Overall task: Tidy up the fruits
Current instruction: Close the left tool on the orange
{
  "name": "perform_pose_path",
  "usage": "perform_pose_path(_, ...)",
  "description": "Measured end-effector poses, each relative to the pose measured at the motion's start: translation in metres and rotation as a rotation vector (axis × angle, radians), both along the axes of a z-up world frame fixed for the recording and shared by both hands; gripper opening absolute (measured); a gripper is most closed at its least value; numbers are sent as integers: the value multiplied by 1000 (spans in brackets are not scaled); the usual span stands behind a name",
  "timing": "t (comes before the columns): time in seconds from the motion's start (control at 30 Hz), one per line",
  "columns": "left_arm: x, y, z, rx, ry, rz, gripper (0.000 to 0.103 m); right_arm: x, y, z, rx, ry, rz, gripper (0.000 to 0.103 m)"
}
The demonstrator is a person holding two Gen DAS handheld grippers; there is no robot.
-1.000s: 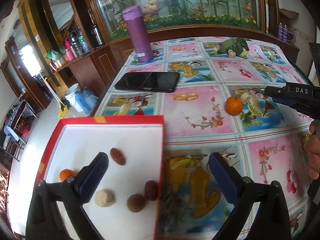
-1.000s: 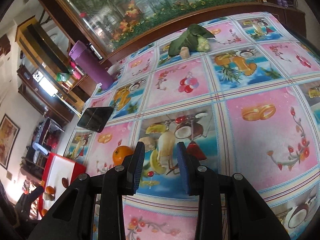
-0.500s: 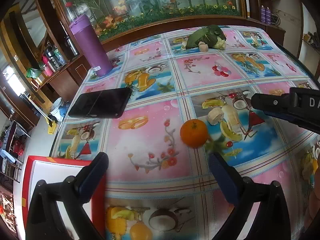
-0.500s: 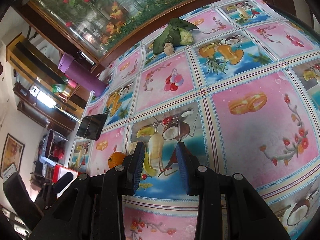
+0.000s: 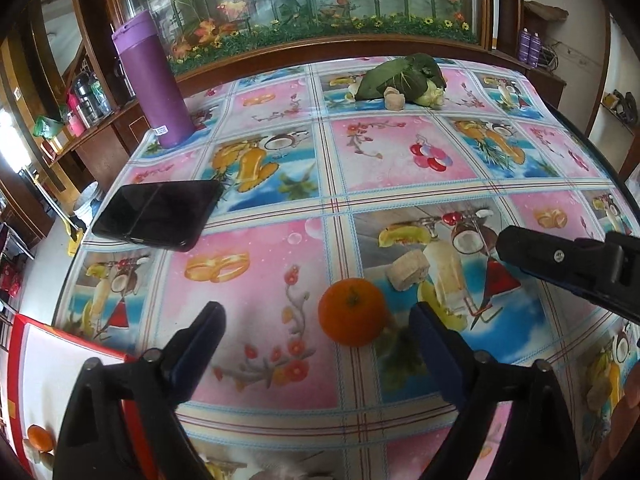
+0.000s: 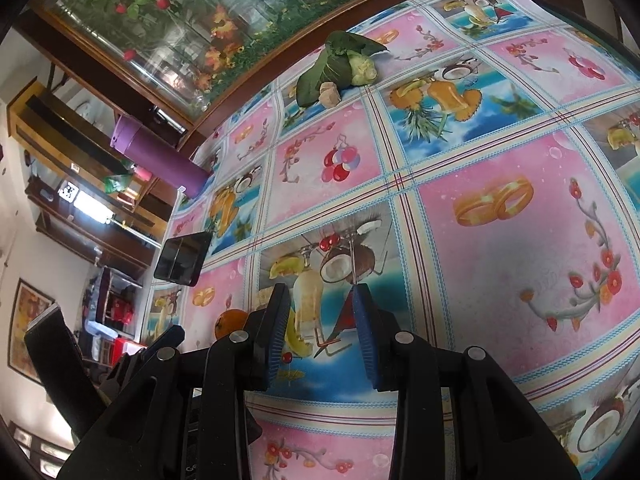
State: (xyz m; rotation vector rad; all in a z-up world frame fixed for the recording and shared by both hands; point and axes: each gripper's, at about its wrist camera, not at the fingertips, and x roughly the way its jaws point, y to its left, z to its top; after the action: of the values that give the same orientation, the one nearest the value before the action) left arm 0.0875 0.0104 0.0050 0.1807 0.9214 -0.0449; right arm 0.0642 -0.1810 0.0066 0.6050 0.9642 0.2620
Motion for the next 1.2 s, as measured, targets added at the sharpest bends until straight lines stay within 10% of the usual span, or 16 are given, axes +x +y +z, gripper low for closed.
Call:
perform_pose_path(0.47,-1,1,-7,-125,30,-41,38,3,8,-4,-17,13,29,32)
perform_pose_path(1.2,-92,48,-4,-176,40,-7,38,2,55,-4,-152,-77,147,44)
